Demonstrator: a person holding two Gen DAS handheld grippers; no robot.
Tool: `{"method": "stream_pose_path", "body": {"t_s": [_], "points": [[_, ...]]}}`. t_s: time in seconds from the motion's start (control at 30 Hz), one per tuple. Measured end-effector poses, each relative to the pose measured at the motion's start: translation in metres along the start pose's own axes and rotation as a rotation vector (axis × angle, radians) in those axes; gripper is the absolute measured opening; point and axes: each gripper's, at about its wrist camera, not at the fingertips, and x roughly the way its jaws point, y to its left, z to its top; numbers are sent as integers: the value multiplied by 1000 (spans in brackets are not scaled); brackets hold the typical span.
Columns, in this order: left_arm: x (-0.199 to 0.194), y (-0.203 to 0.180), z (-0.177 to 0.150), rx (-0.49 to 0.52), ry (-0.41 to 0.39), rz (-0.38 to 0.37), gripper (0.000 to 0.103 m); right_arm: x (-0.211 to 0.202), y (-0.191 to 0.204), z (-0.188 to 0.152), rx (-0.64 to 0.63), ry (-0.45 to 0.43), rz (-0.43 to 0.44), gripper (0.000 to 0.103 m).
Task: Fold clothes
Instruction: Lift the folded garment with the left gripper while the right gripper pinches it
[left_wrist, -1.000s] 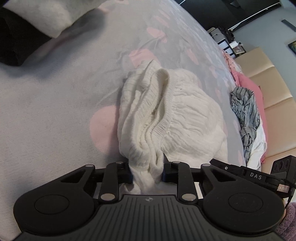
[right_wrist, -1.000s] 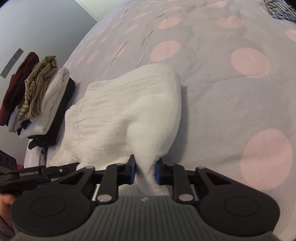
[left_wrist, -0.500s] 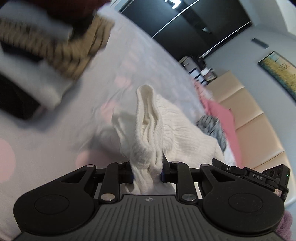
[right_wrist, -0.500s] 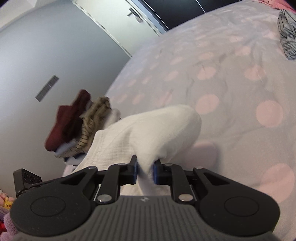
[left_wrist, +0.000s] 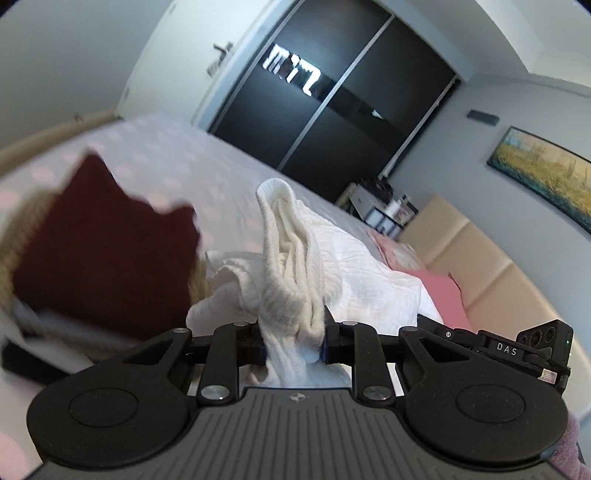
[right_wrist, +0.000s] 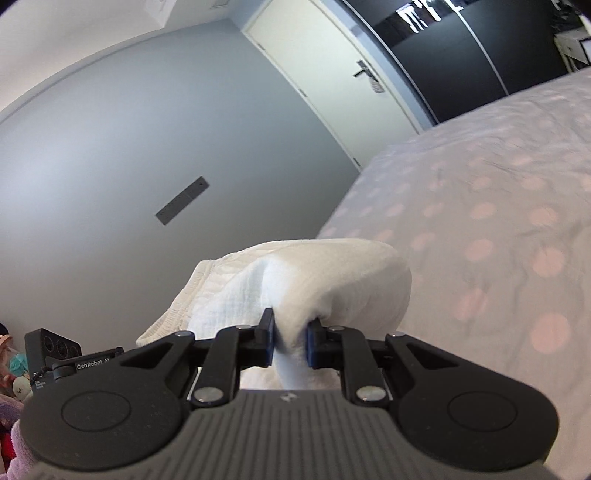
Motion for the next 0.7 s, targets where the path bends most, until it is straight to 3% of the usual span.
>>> {"method": "stream_pose_path", "body": {"t_s": [0.17, 0.43, 0.57, 0.7], "points": [[-24, 20, 37, 21, -85, 43, 21, 48, 33, 25, -56, -21, 74, 18], [-33, 54, 81, 52, -127, 112, 21, 126, 61, 41, -84, -44, 161, 19], [-20, 83, 93, 28, -103, 127, 21, 157, 55, 39, -41, -37, 174, 19], [7, 124, 90, -19, -30, 160, 21, 195, 33, 21, 4, 11, 134, 19]]}}
